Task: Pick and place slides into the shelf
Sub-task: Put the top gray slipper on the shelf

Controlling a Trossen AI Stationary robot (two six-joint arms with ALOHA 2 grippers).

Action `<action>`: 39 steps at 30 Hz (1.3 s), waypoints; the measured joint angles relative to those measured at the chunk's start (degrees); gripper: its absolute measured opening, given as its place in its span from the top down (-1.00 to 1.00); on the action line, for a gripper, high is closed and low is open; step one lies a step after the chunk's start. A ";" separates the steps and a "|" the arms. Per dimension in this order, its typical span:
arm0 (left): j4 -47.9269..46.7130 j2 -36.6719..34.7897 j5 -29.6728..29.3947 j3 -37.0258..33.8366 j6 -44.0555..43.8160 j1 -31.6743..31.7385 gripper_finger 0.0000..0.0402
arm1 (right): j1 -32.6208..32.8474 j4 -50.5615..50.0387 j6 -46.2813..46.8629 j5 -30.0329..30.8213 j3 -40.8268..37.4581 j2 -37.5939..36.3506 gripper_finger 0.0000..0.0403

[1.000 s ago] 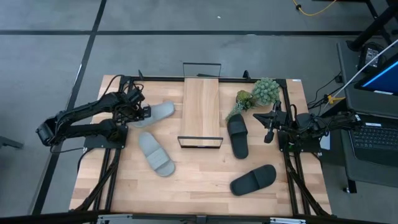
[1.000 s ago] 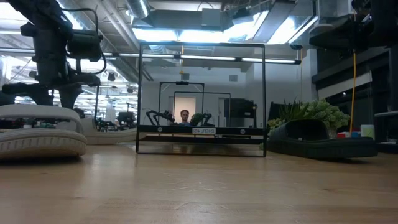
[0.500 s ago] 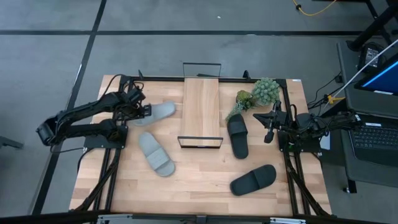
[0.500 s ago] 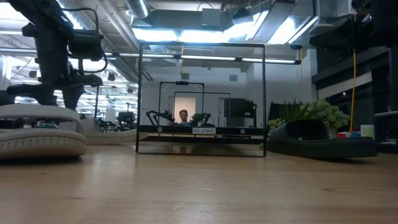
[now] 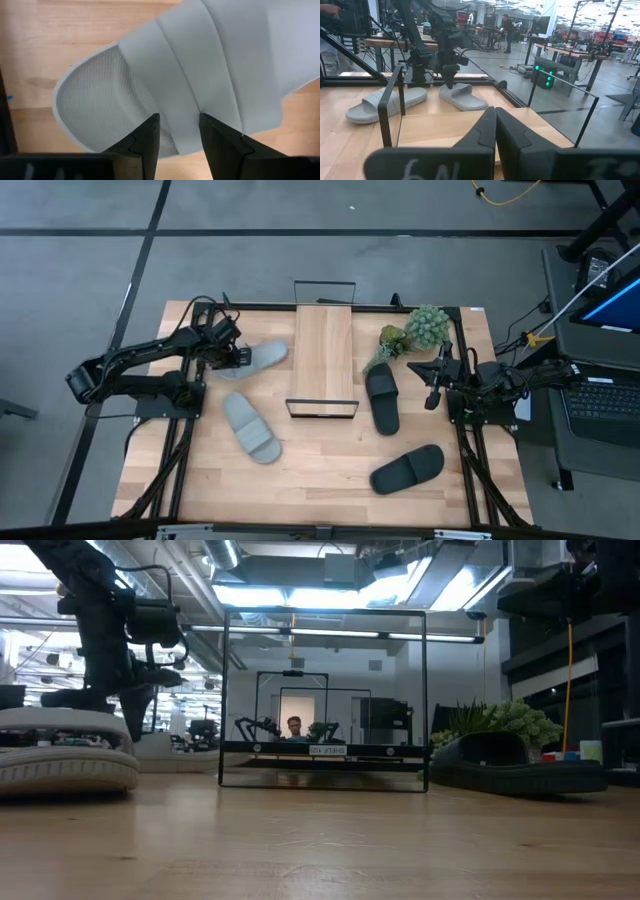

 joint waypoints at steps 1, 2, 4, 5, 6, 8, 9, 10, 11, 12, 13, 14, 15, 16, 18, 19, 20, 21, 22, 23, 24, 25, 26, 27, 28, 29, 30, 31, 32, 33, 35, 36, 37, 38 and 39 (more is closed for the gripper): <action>0.00 0.01 0.23 0.00 0.01 0.00 0.34 | 0.00 0.00 -0.02 0.00 0.00 0.00 0.95; 0.00 0.02 0.36 0.00 0.04 0.00 0.34 | 0.00 0.00 -0.13 -0.01 0.00 0.00 0.95; 0.01 -0.02 0.49 0.00 0.06 0.00 0.34 | 0.02 -0.02 -0.17 0.00 0.00 0.00 0.95; 0.03 -0.06 0.47 0.00 0.22 0.00 0.34 | 0.00 -0.02 -0.17 0.00 0.00 0.00 0.95; 0.12 -0.07 0.36 0.00 0.77 0.00 0.34 | 0.01 -0.02 -0.17 0.00 0.00 0.00 0.95; 1.15 -0.07 0.39 0.00 2.47 0.00 0.34 | 0.01 -0.02 -0.17 0.00 0.00 0.00 0.95; 2.24 -0.07 0.52 0.00 2.88 0.00 0.34 | 0.00 -0.02 -0.17 0.00 0.00 0.00 0.95; 3.34 -0.07 0.73 0.00 3.08 0.00 0.34 | 0.01 -0.04 -0.18 0.00 0.00 0.00 0.95; 4.51 -0.07 0.83 0.00 3.57 0.00 0.34 | 0.02 -0.04 -0.17 -0.02 0.00 0.00 0.95; 5.87 -0.07 0.88 0.00 4.41 0.00 0.34 | 0.00 -0.04 -0.19 0.00 0.00 0.00 0.95; 7.00 -0.07 0.84 -0.02 5.24 0.00 0.34 | 0.01 -0.04 -0.19 -0.01 0.00 0.00 0.95; 8.27 -0.07 0.81 -0.05 5.78 0.00 0.34 | 0.01 -0.04 -0.17 0.00 0.00 0.00 0.95; 9.40 -0.07 0.80 -0.06 5.95 0.00 0.34 | 0.00 -0.04 -0.19 0.00 0.00 0.00 0.95; 10.04 -0.07 0.82 -0.04 6.02 0.03 0.34 | 0.00 -0.05 -0.17 -0.02 0.00 0.00 0.95; 9.51 -0.07 1.03 -0.04 6.54 0.42 0.34 | 0.01 -0.07 -0.19 -0.01 0.00 0.00 0.95; 9.40 -0.07 1.11 -0.04 7.16 0.68 0.34 | 0.00 -0.07 -0.19 0.00 0.00 0.00 0.95; 9.46 -0.07 0.96 -0.04 7.46 0.97 0.34 | 0.00 -0.07 -0.19 0.00 0.00 0.00 0.95; 9.43 -0.07 0.91 -0.04 7.52 1.30 0.34 | 0.01 -0.08 -0.19 0.00 0.00 0.00 0.95; 9.38 -0.07 0.91 -0.04 7.53 1.64 0.34 | 0.01 -0.09 -0.19 -0.01 0.00 0.00 0.95; 9.37 -0.07 0.96 -0.04 7.54 2.02 0.34 | 0.01 -0.07 -0.19 0.00 0.00 0.00 0.95; 9.18 -0.07 0.92 -0.04 7.54 2.45 0.34 | 0.01 -0.09 -0.19 0.00 0.00 0.00 0.95; 8.68 -0.07 0.88 -0.04 7.54 2.81 0.34 | 0.01 -0.09 -0.17 0.00 0.00 0.00 0.95; 8.26 -0.07 0.89 -0.04 7.54 3.15 0.34 | 0.02 -0.09 -0.18 0.00 0.00 0.00 0.95; 8.22 -0.07 0.92 -0.04 7.54 3.47 0.34 | 0.00 -0.09 -0.18 -0.01 0.00 0.00 0.95; 8.24 -0.07 0.94 -0.04 7.54 3.73 0.34 | 0.02 -0.09 -0.17 0.00 0.00 0.00 0.95; 8.23 -0.07 0.91 -0.04 7.54 3.98 0.34 | 0.00 -0.10 -0.18 0.00 0.00 0.00 0.95; 8.23 -0.07 0.95 -0.04 7.54 4.16 0.34 | 0.01 -0.09 -0.18 0.00 0.00 0.00 0.95; 8.24 -0.07 1.05 -0.04 7.54 4.31 0.34 | 0.02 -0.09 -0.19 0.00 0.00 0.00 0.95; 8.22 -0.07 1.33 -0.04 7.62 4.43 0.34 | 0.02 -0.11 -0.17 0.00 0.00 0.00 0.95; 8.22 -0.07 1.61 -0.04 7.86 4.56 0.34 | 0.00 -0.11 -0.18 0.00 0.00 0.00 0.95; 8.31 -0.07 2.63 -0.04 9.10 4.76 0.34 | 0.00 -0.11 -0.19 0.00 0.00 0.00 0.95; 8.35 -0.07 3.24 -0.04 9.61 4.76 0.34 | 0.02 -0.11 -0.19 0.00 0.00 0.00 0.95; 8.55 -0.07 4.05 -0.04 10.12 4.76 0.34 | 0.01 -0.11 -0.18 0.00 0.00 0.00 0.95; 8.89 -0.07 4.77 -0.04 10.44 4.76 0.34 | 0.01 -0.11 -0.17 0.00 0.00 0.00 0.95; 9.31 -0.07 5.36 -0.04 10.51 4.76 0.34 | 0.01 -0.11 -0.18 -0.01 0.00 0.00 0.95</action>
